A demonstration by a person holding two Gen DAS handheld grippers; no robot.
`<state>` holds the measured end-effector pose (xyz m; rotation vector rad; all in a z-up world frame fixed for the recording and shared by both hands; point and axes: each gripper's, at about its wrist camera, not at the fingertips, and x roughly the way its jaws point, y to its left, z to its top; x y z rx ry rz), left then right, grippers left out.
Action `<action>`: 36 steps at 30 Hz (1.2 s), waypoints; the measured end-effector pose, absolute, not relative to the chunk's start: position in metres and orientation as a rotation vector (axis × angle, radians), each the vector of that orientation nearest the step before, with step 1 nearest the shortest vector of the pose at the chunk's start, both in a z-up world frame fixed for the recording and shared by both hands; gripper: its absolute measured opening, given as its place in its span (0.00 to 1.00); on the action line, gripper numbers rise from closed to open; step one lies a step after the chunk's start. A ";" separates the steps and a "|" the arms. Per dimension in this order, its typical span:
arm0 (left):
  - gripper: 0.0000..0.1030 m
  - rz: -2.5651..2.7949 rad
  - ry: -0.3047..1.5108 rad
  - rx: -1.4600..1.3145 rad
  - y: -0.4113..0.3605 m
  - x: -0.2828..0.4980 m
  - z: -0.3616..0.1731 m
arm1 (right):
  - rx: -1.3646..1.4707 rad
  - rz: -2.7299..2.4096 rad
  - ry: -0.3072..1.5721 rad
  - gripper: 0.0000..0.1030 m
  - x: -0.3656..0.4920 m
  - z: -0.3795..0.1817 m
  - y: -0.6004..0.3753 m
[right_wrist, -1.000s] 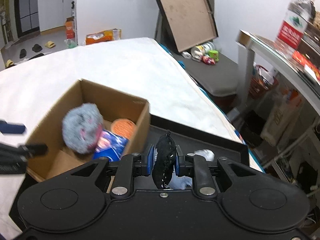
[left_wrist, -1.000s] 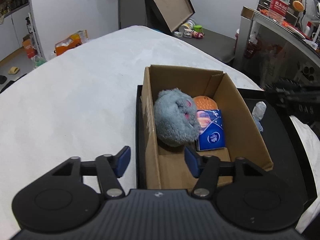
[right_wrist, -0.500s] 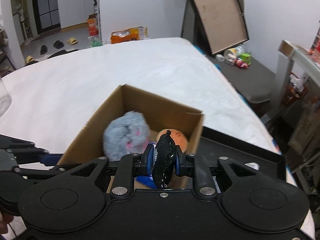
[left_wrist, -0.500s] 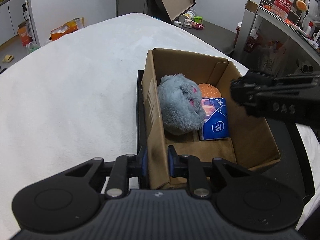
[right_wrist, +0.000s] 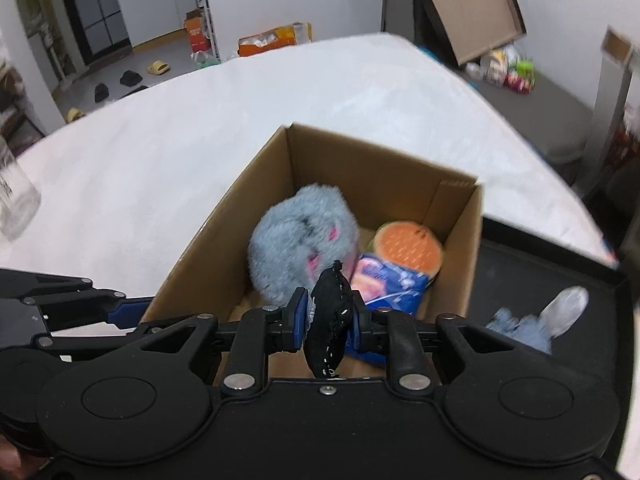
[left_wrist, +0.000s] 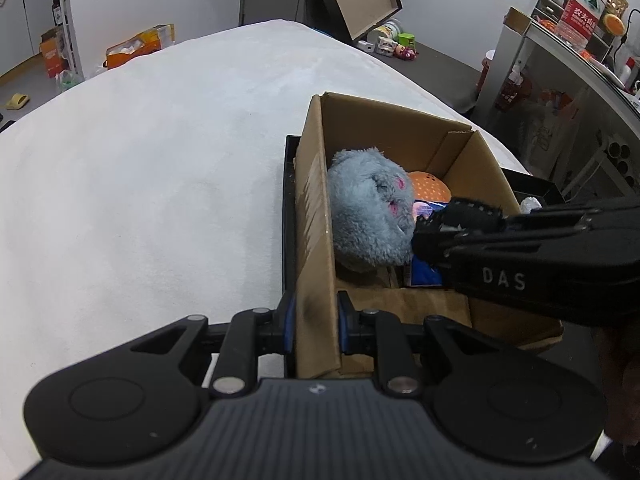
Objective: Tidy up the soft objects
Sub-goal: 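Carry the black lace item into the cardboard box with the right gripper, then open the right gripper to release the lace item and withdraw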
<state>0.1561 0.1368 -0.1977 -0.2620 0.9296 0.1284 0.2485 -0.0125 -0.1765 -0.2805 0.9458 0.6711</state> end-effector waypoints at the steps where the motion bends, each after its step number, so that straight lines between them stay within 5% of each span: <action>1: 0.19 0.130 0.930 -0.262 0.137 0.156 -0.198 | -0.262 0.673 0.961 0.21 0.249 -0.178 -0.012; 24: 0.23 0.160 0.955 -0.252 0.125 0.158 -0.196 | -0.149 0.658 1.023 0.22 0.249 -0.166 -0.030; 30: 0.28 0.186 0.967 -0.219 0.116 0.160 -0.195 | -0.148 0.663 0.961 0.38 0.246 -0.142 -0.057; 36: 0.43 0.214 0.953 -0.211 0.110 0.162 -0.188 | -0.154 0.613 0.905 0.48 0.253 -0.129 -0.087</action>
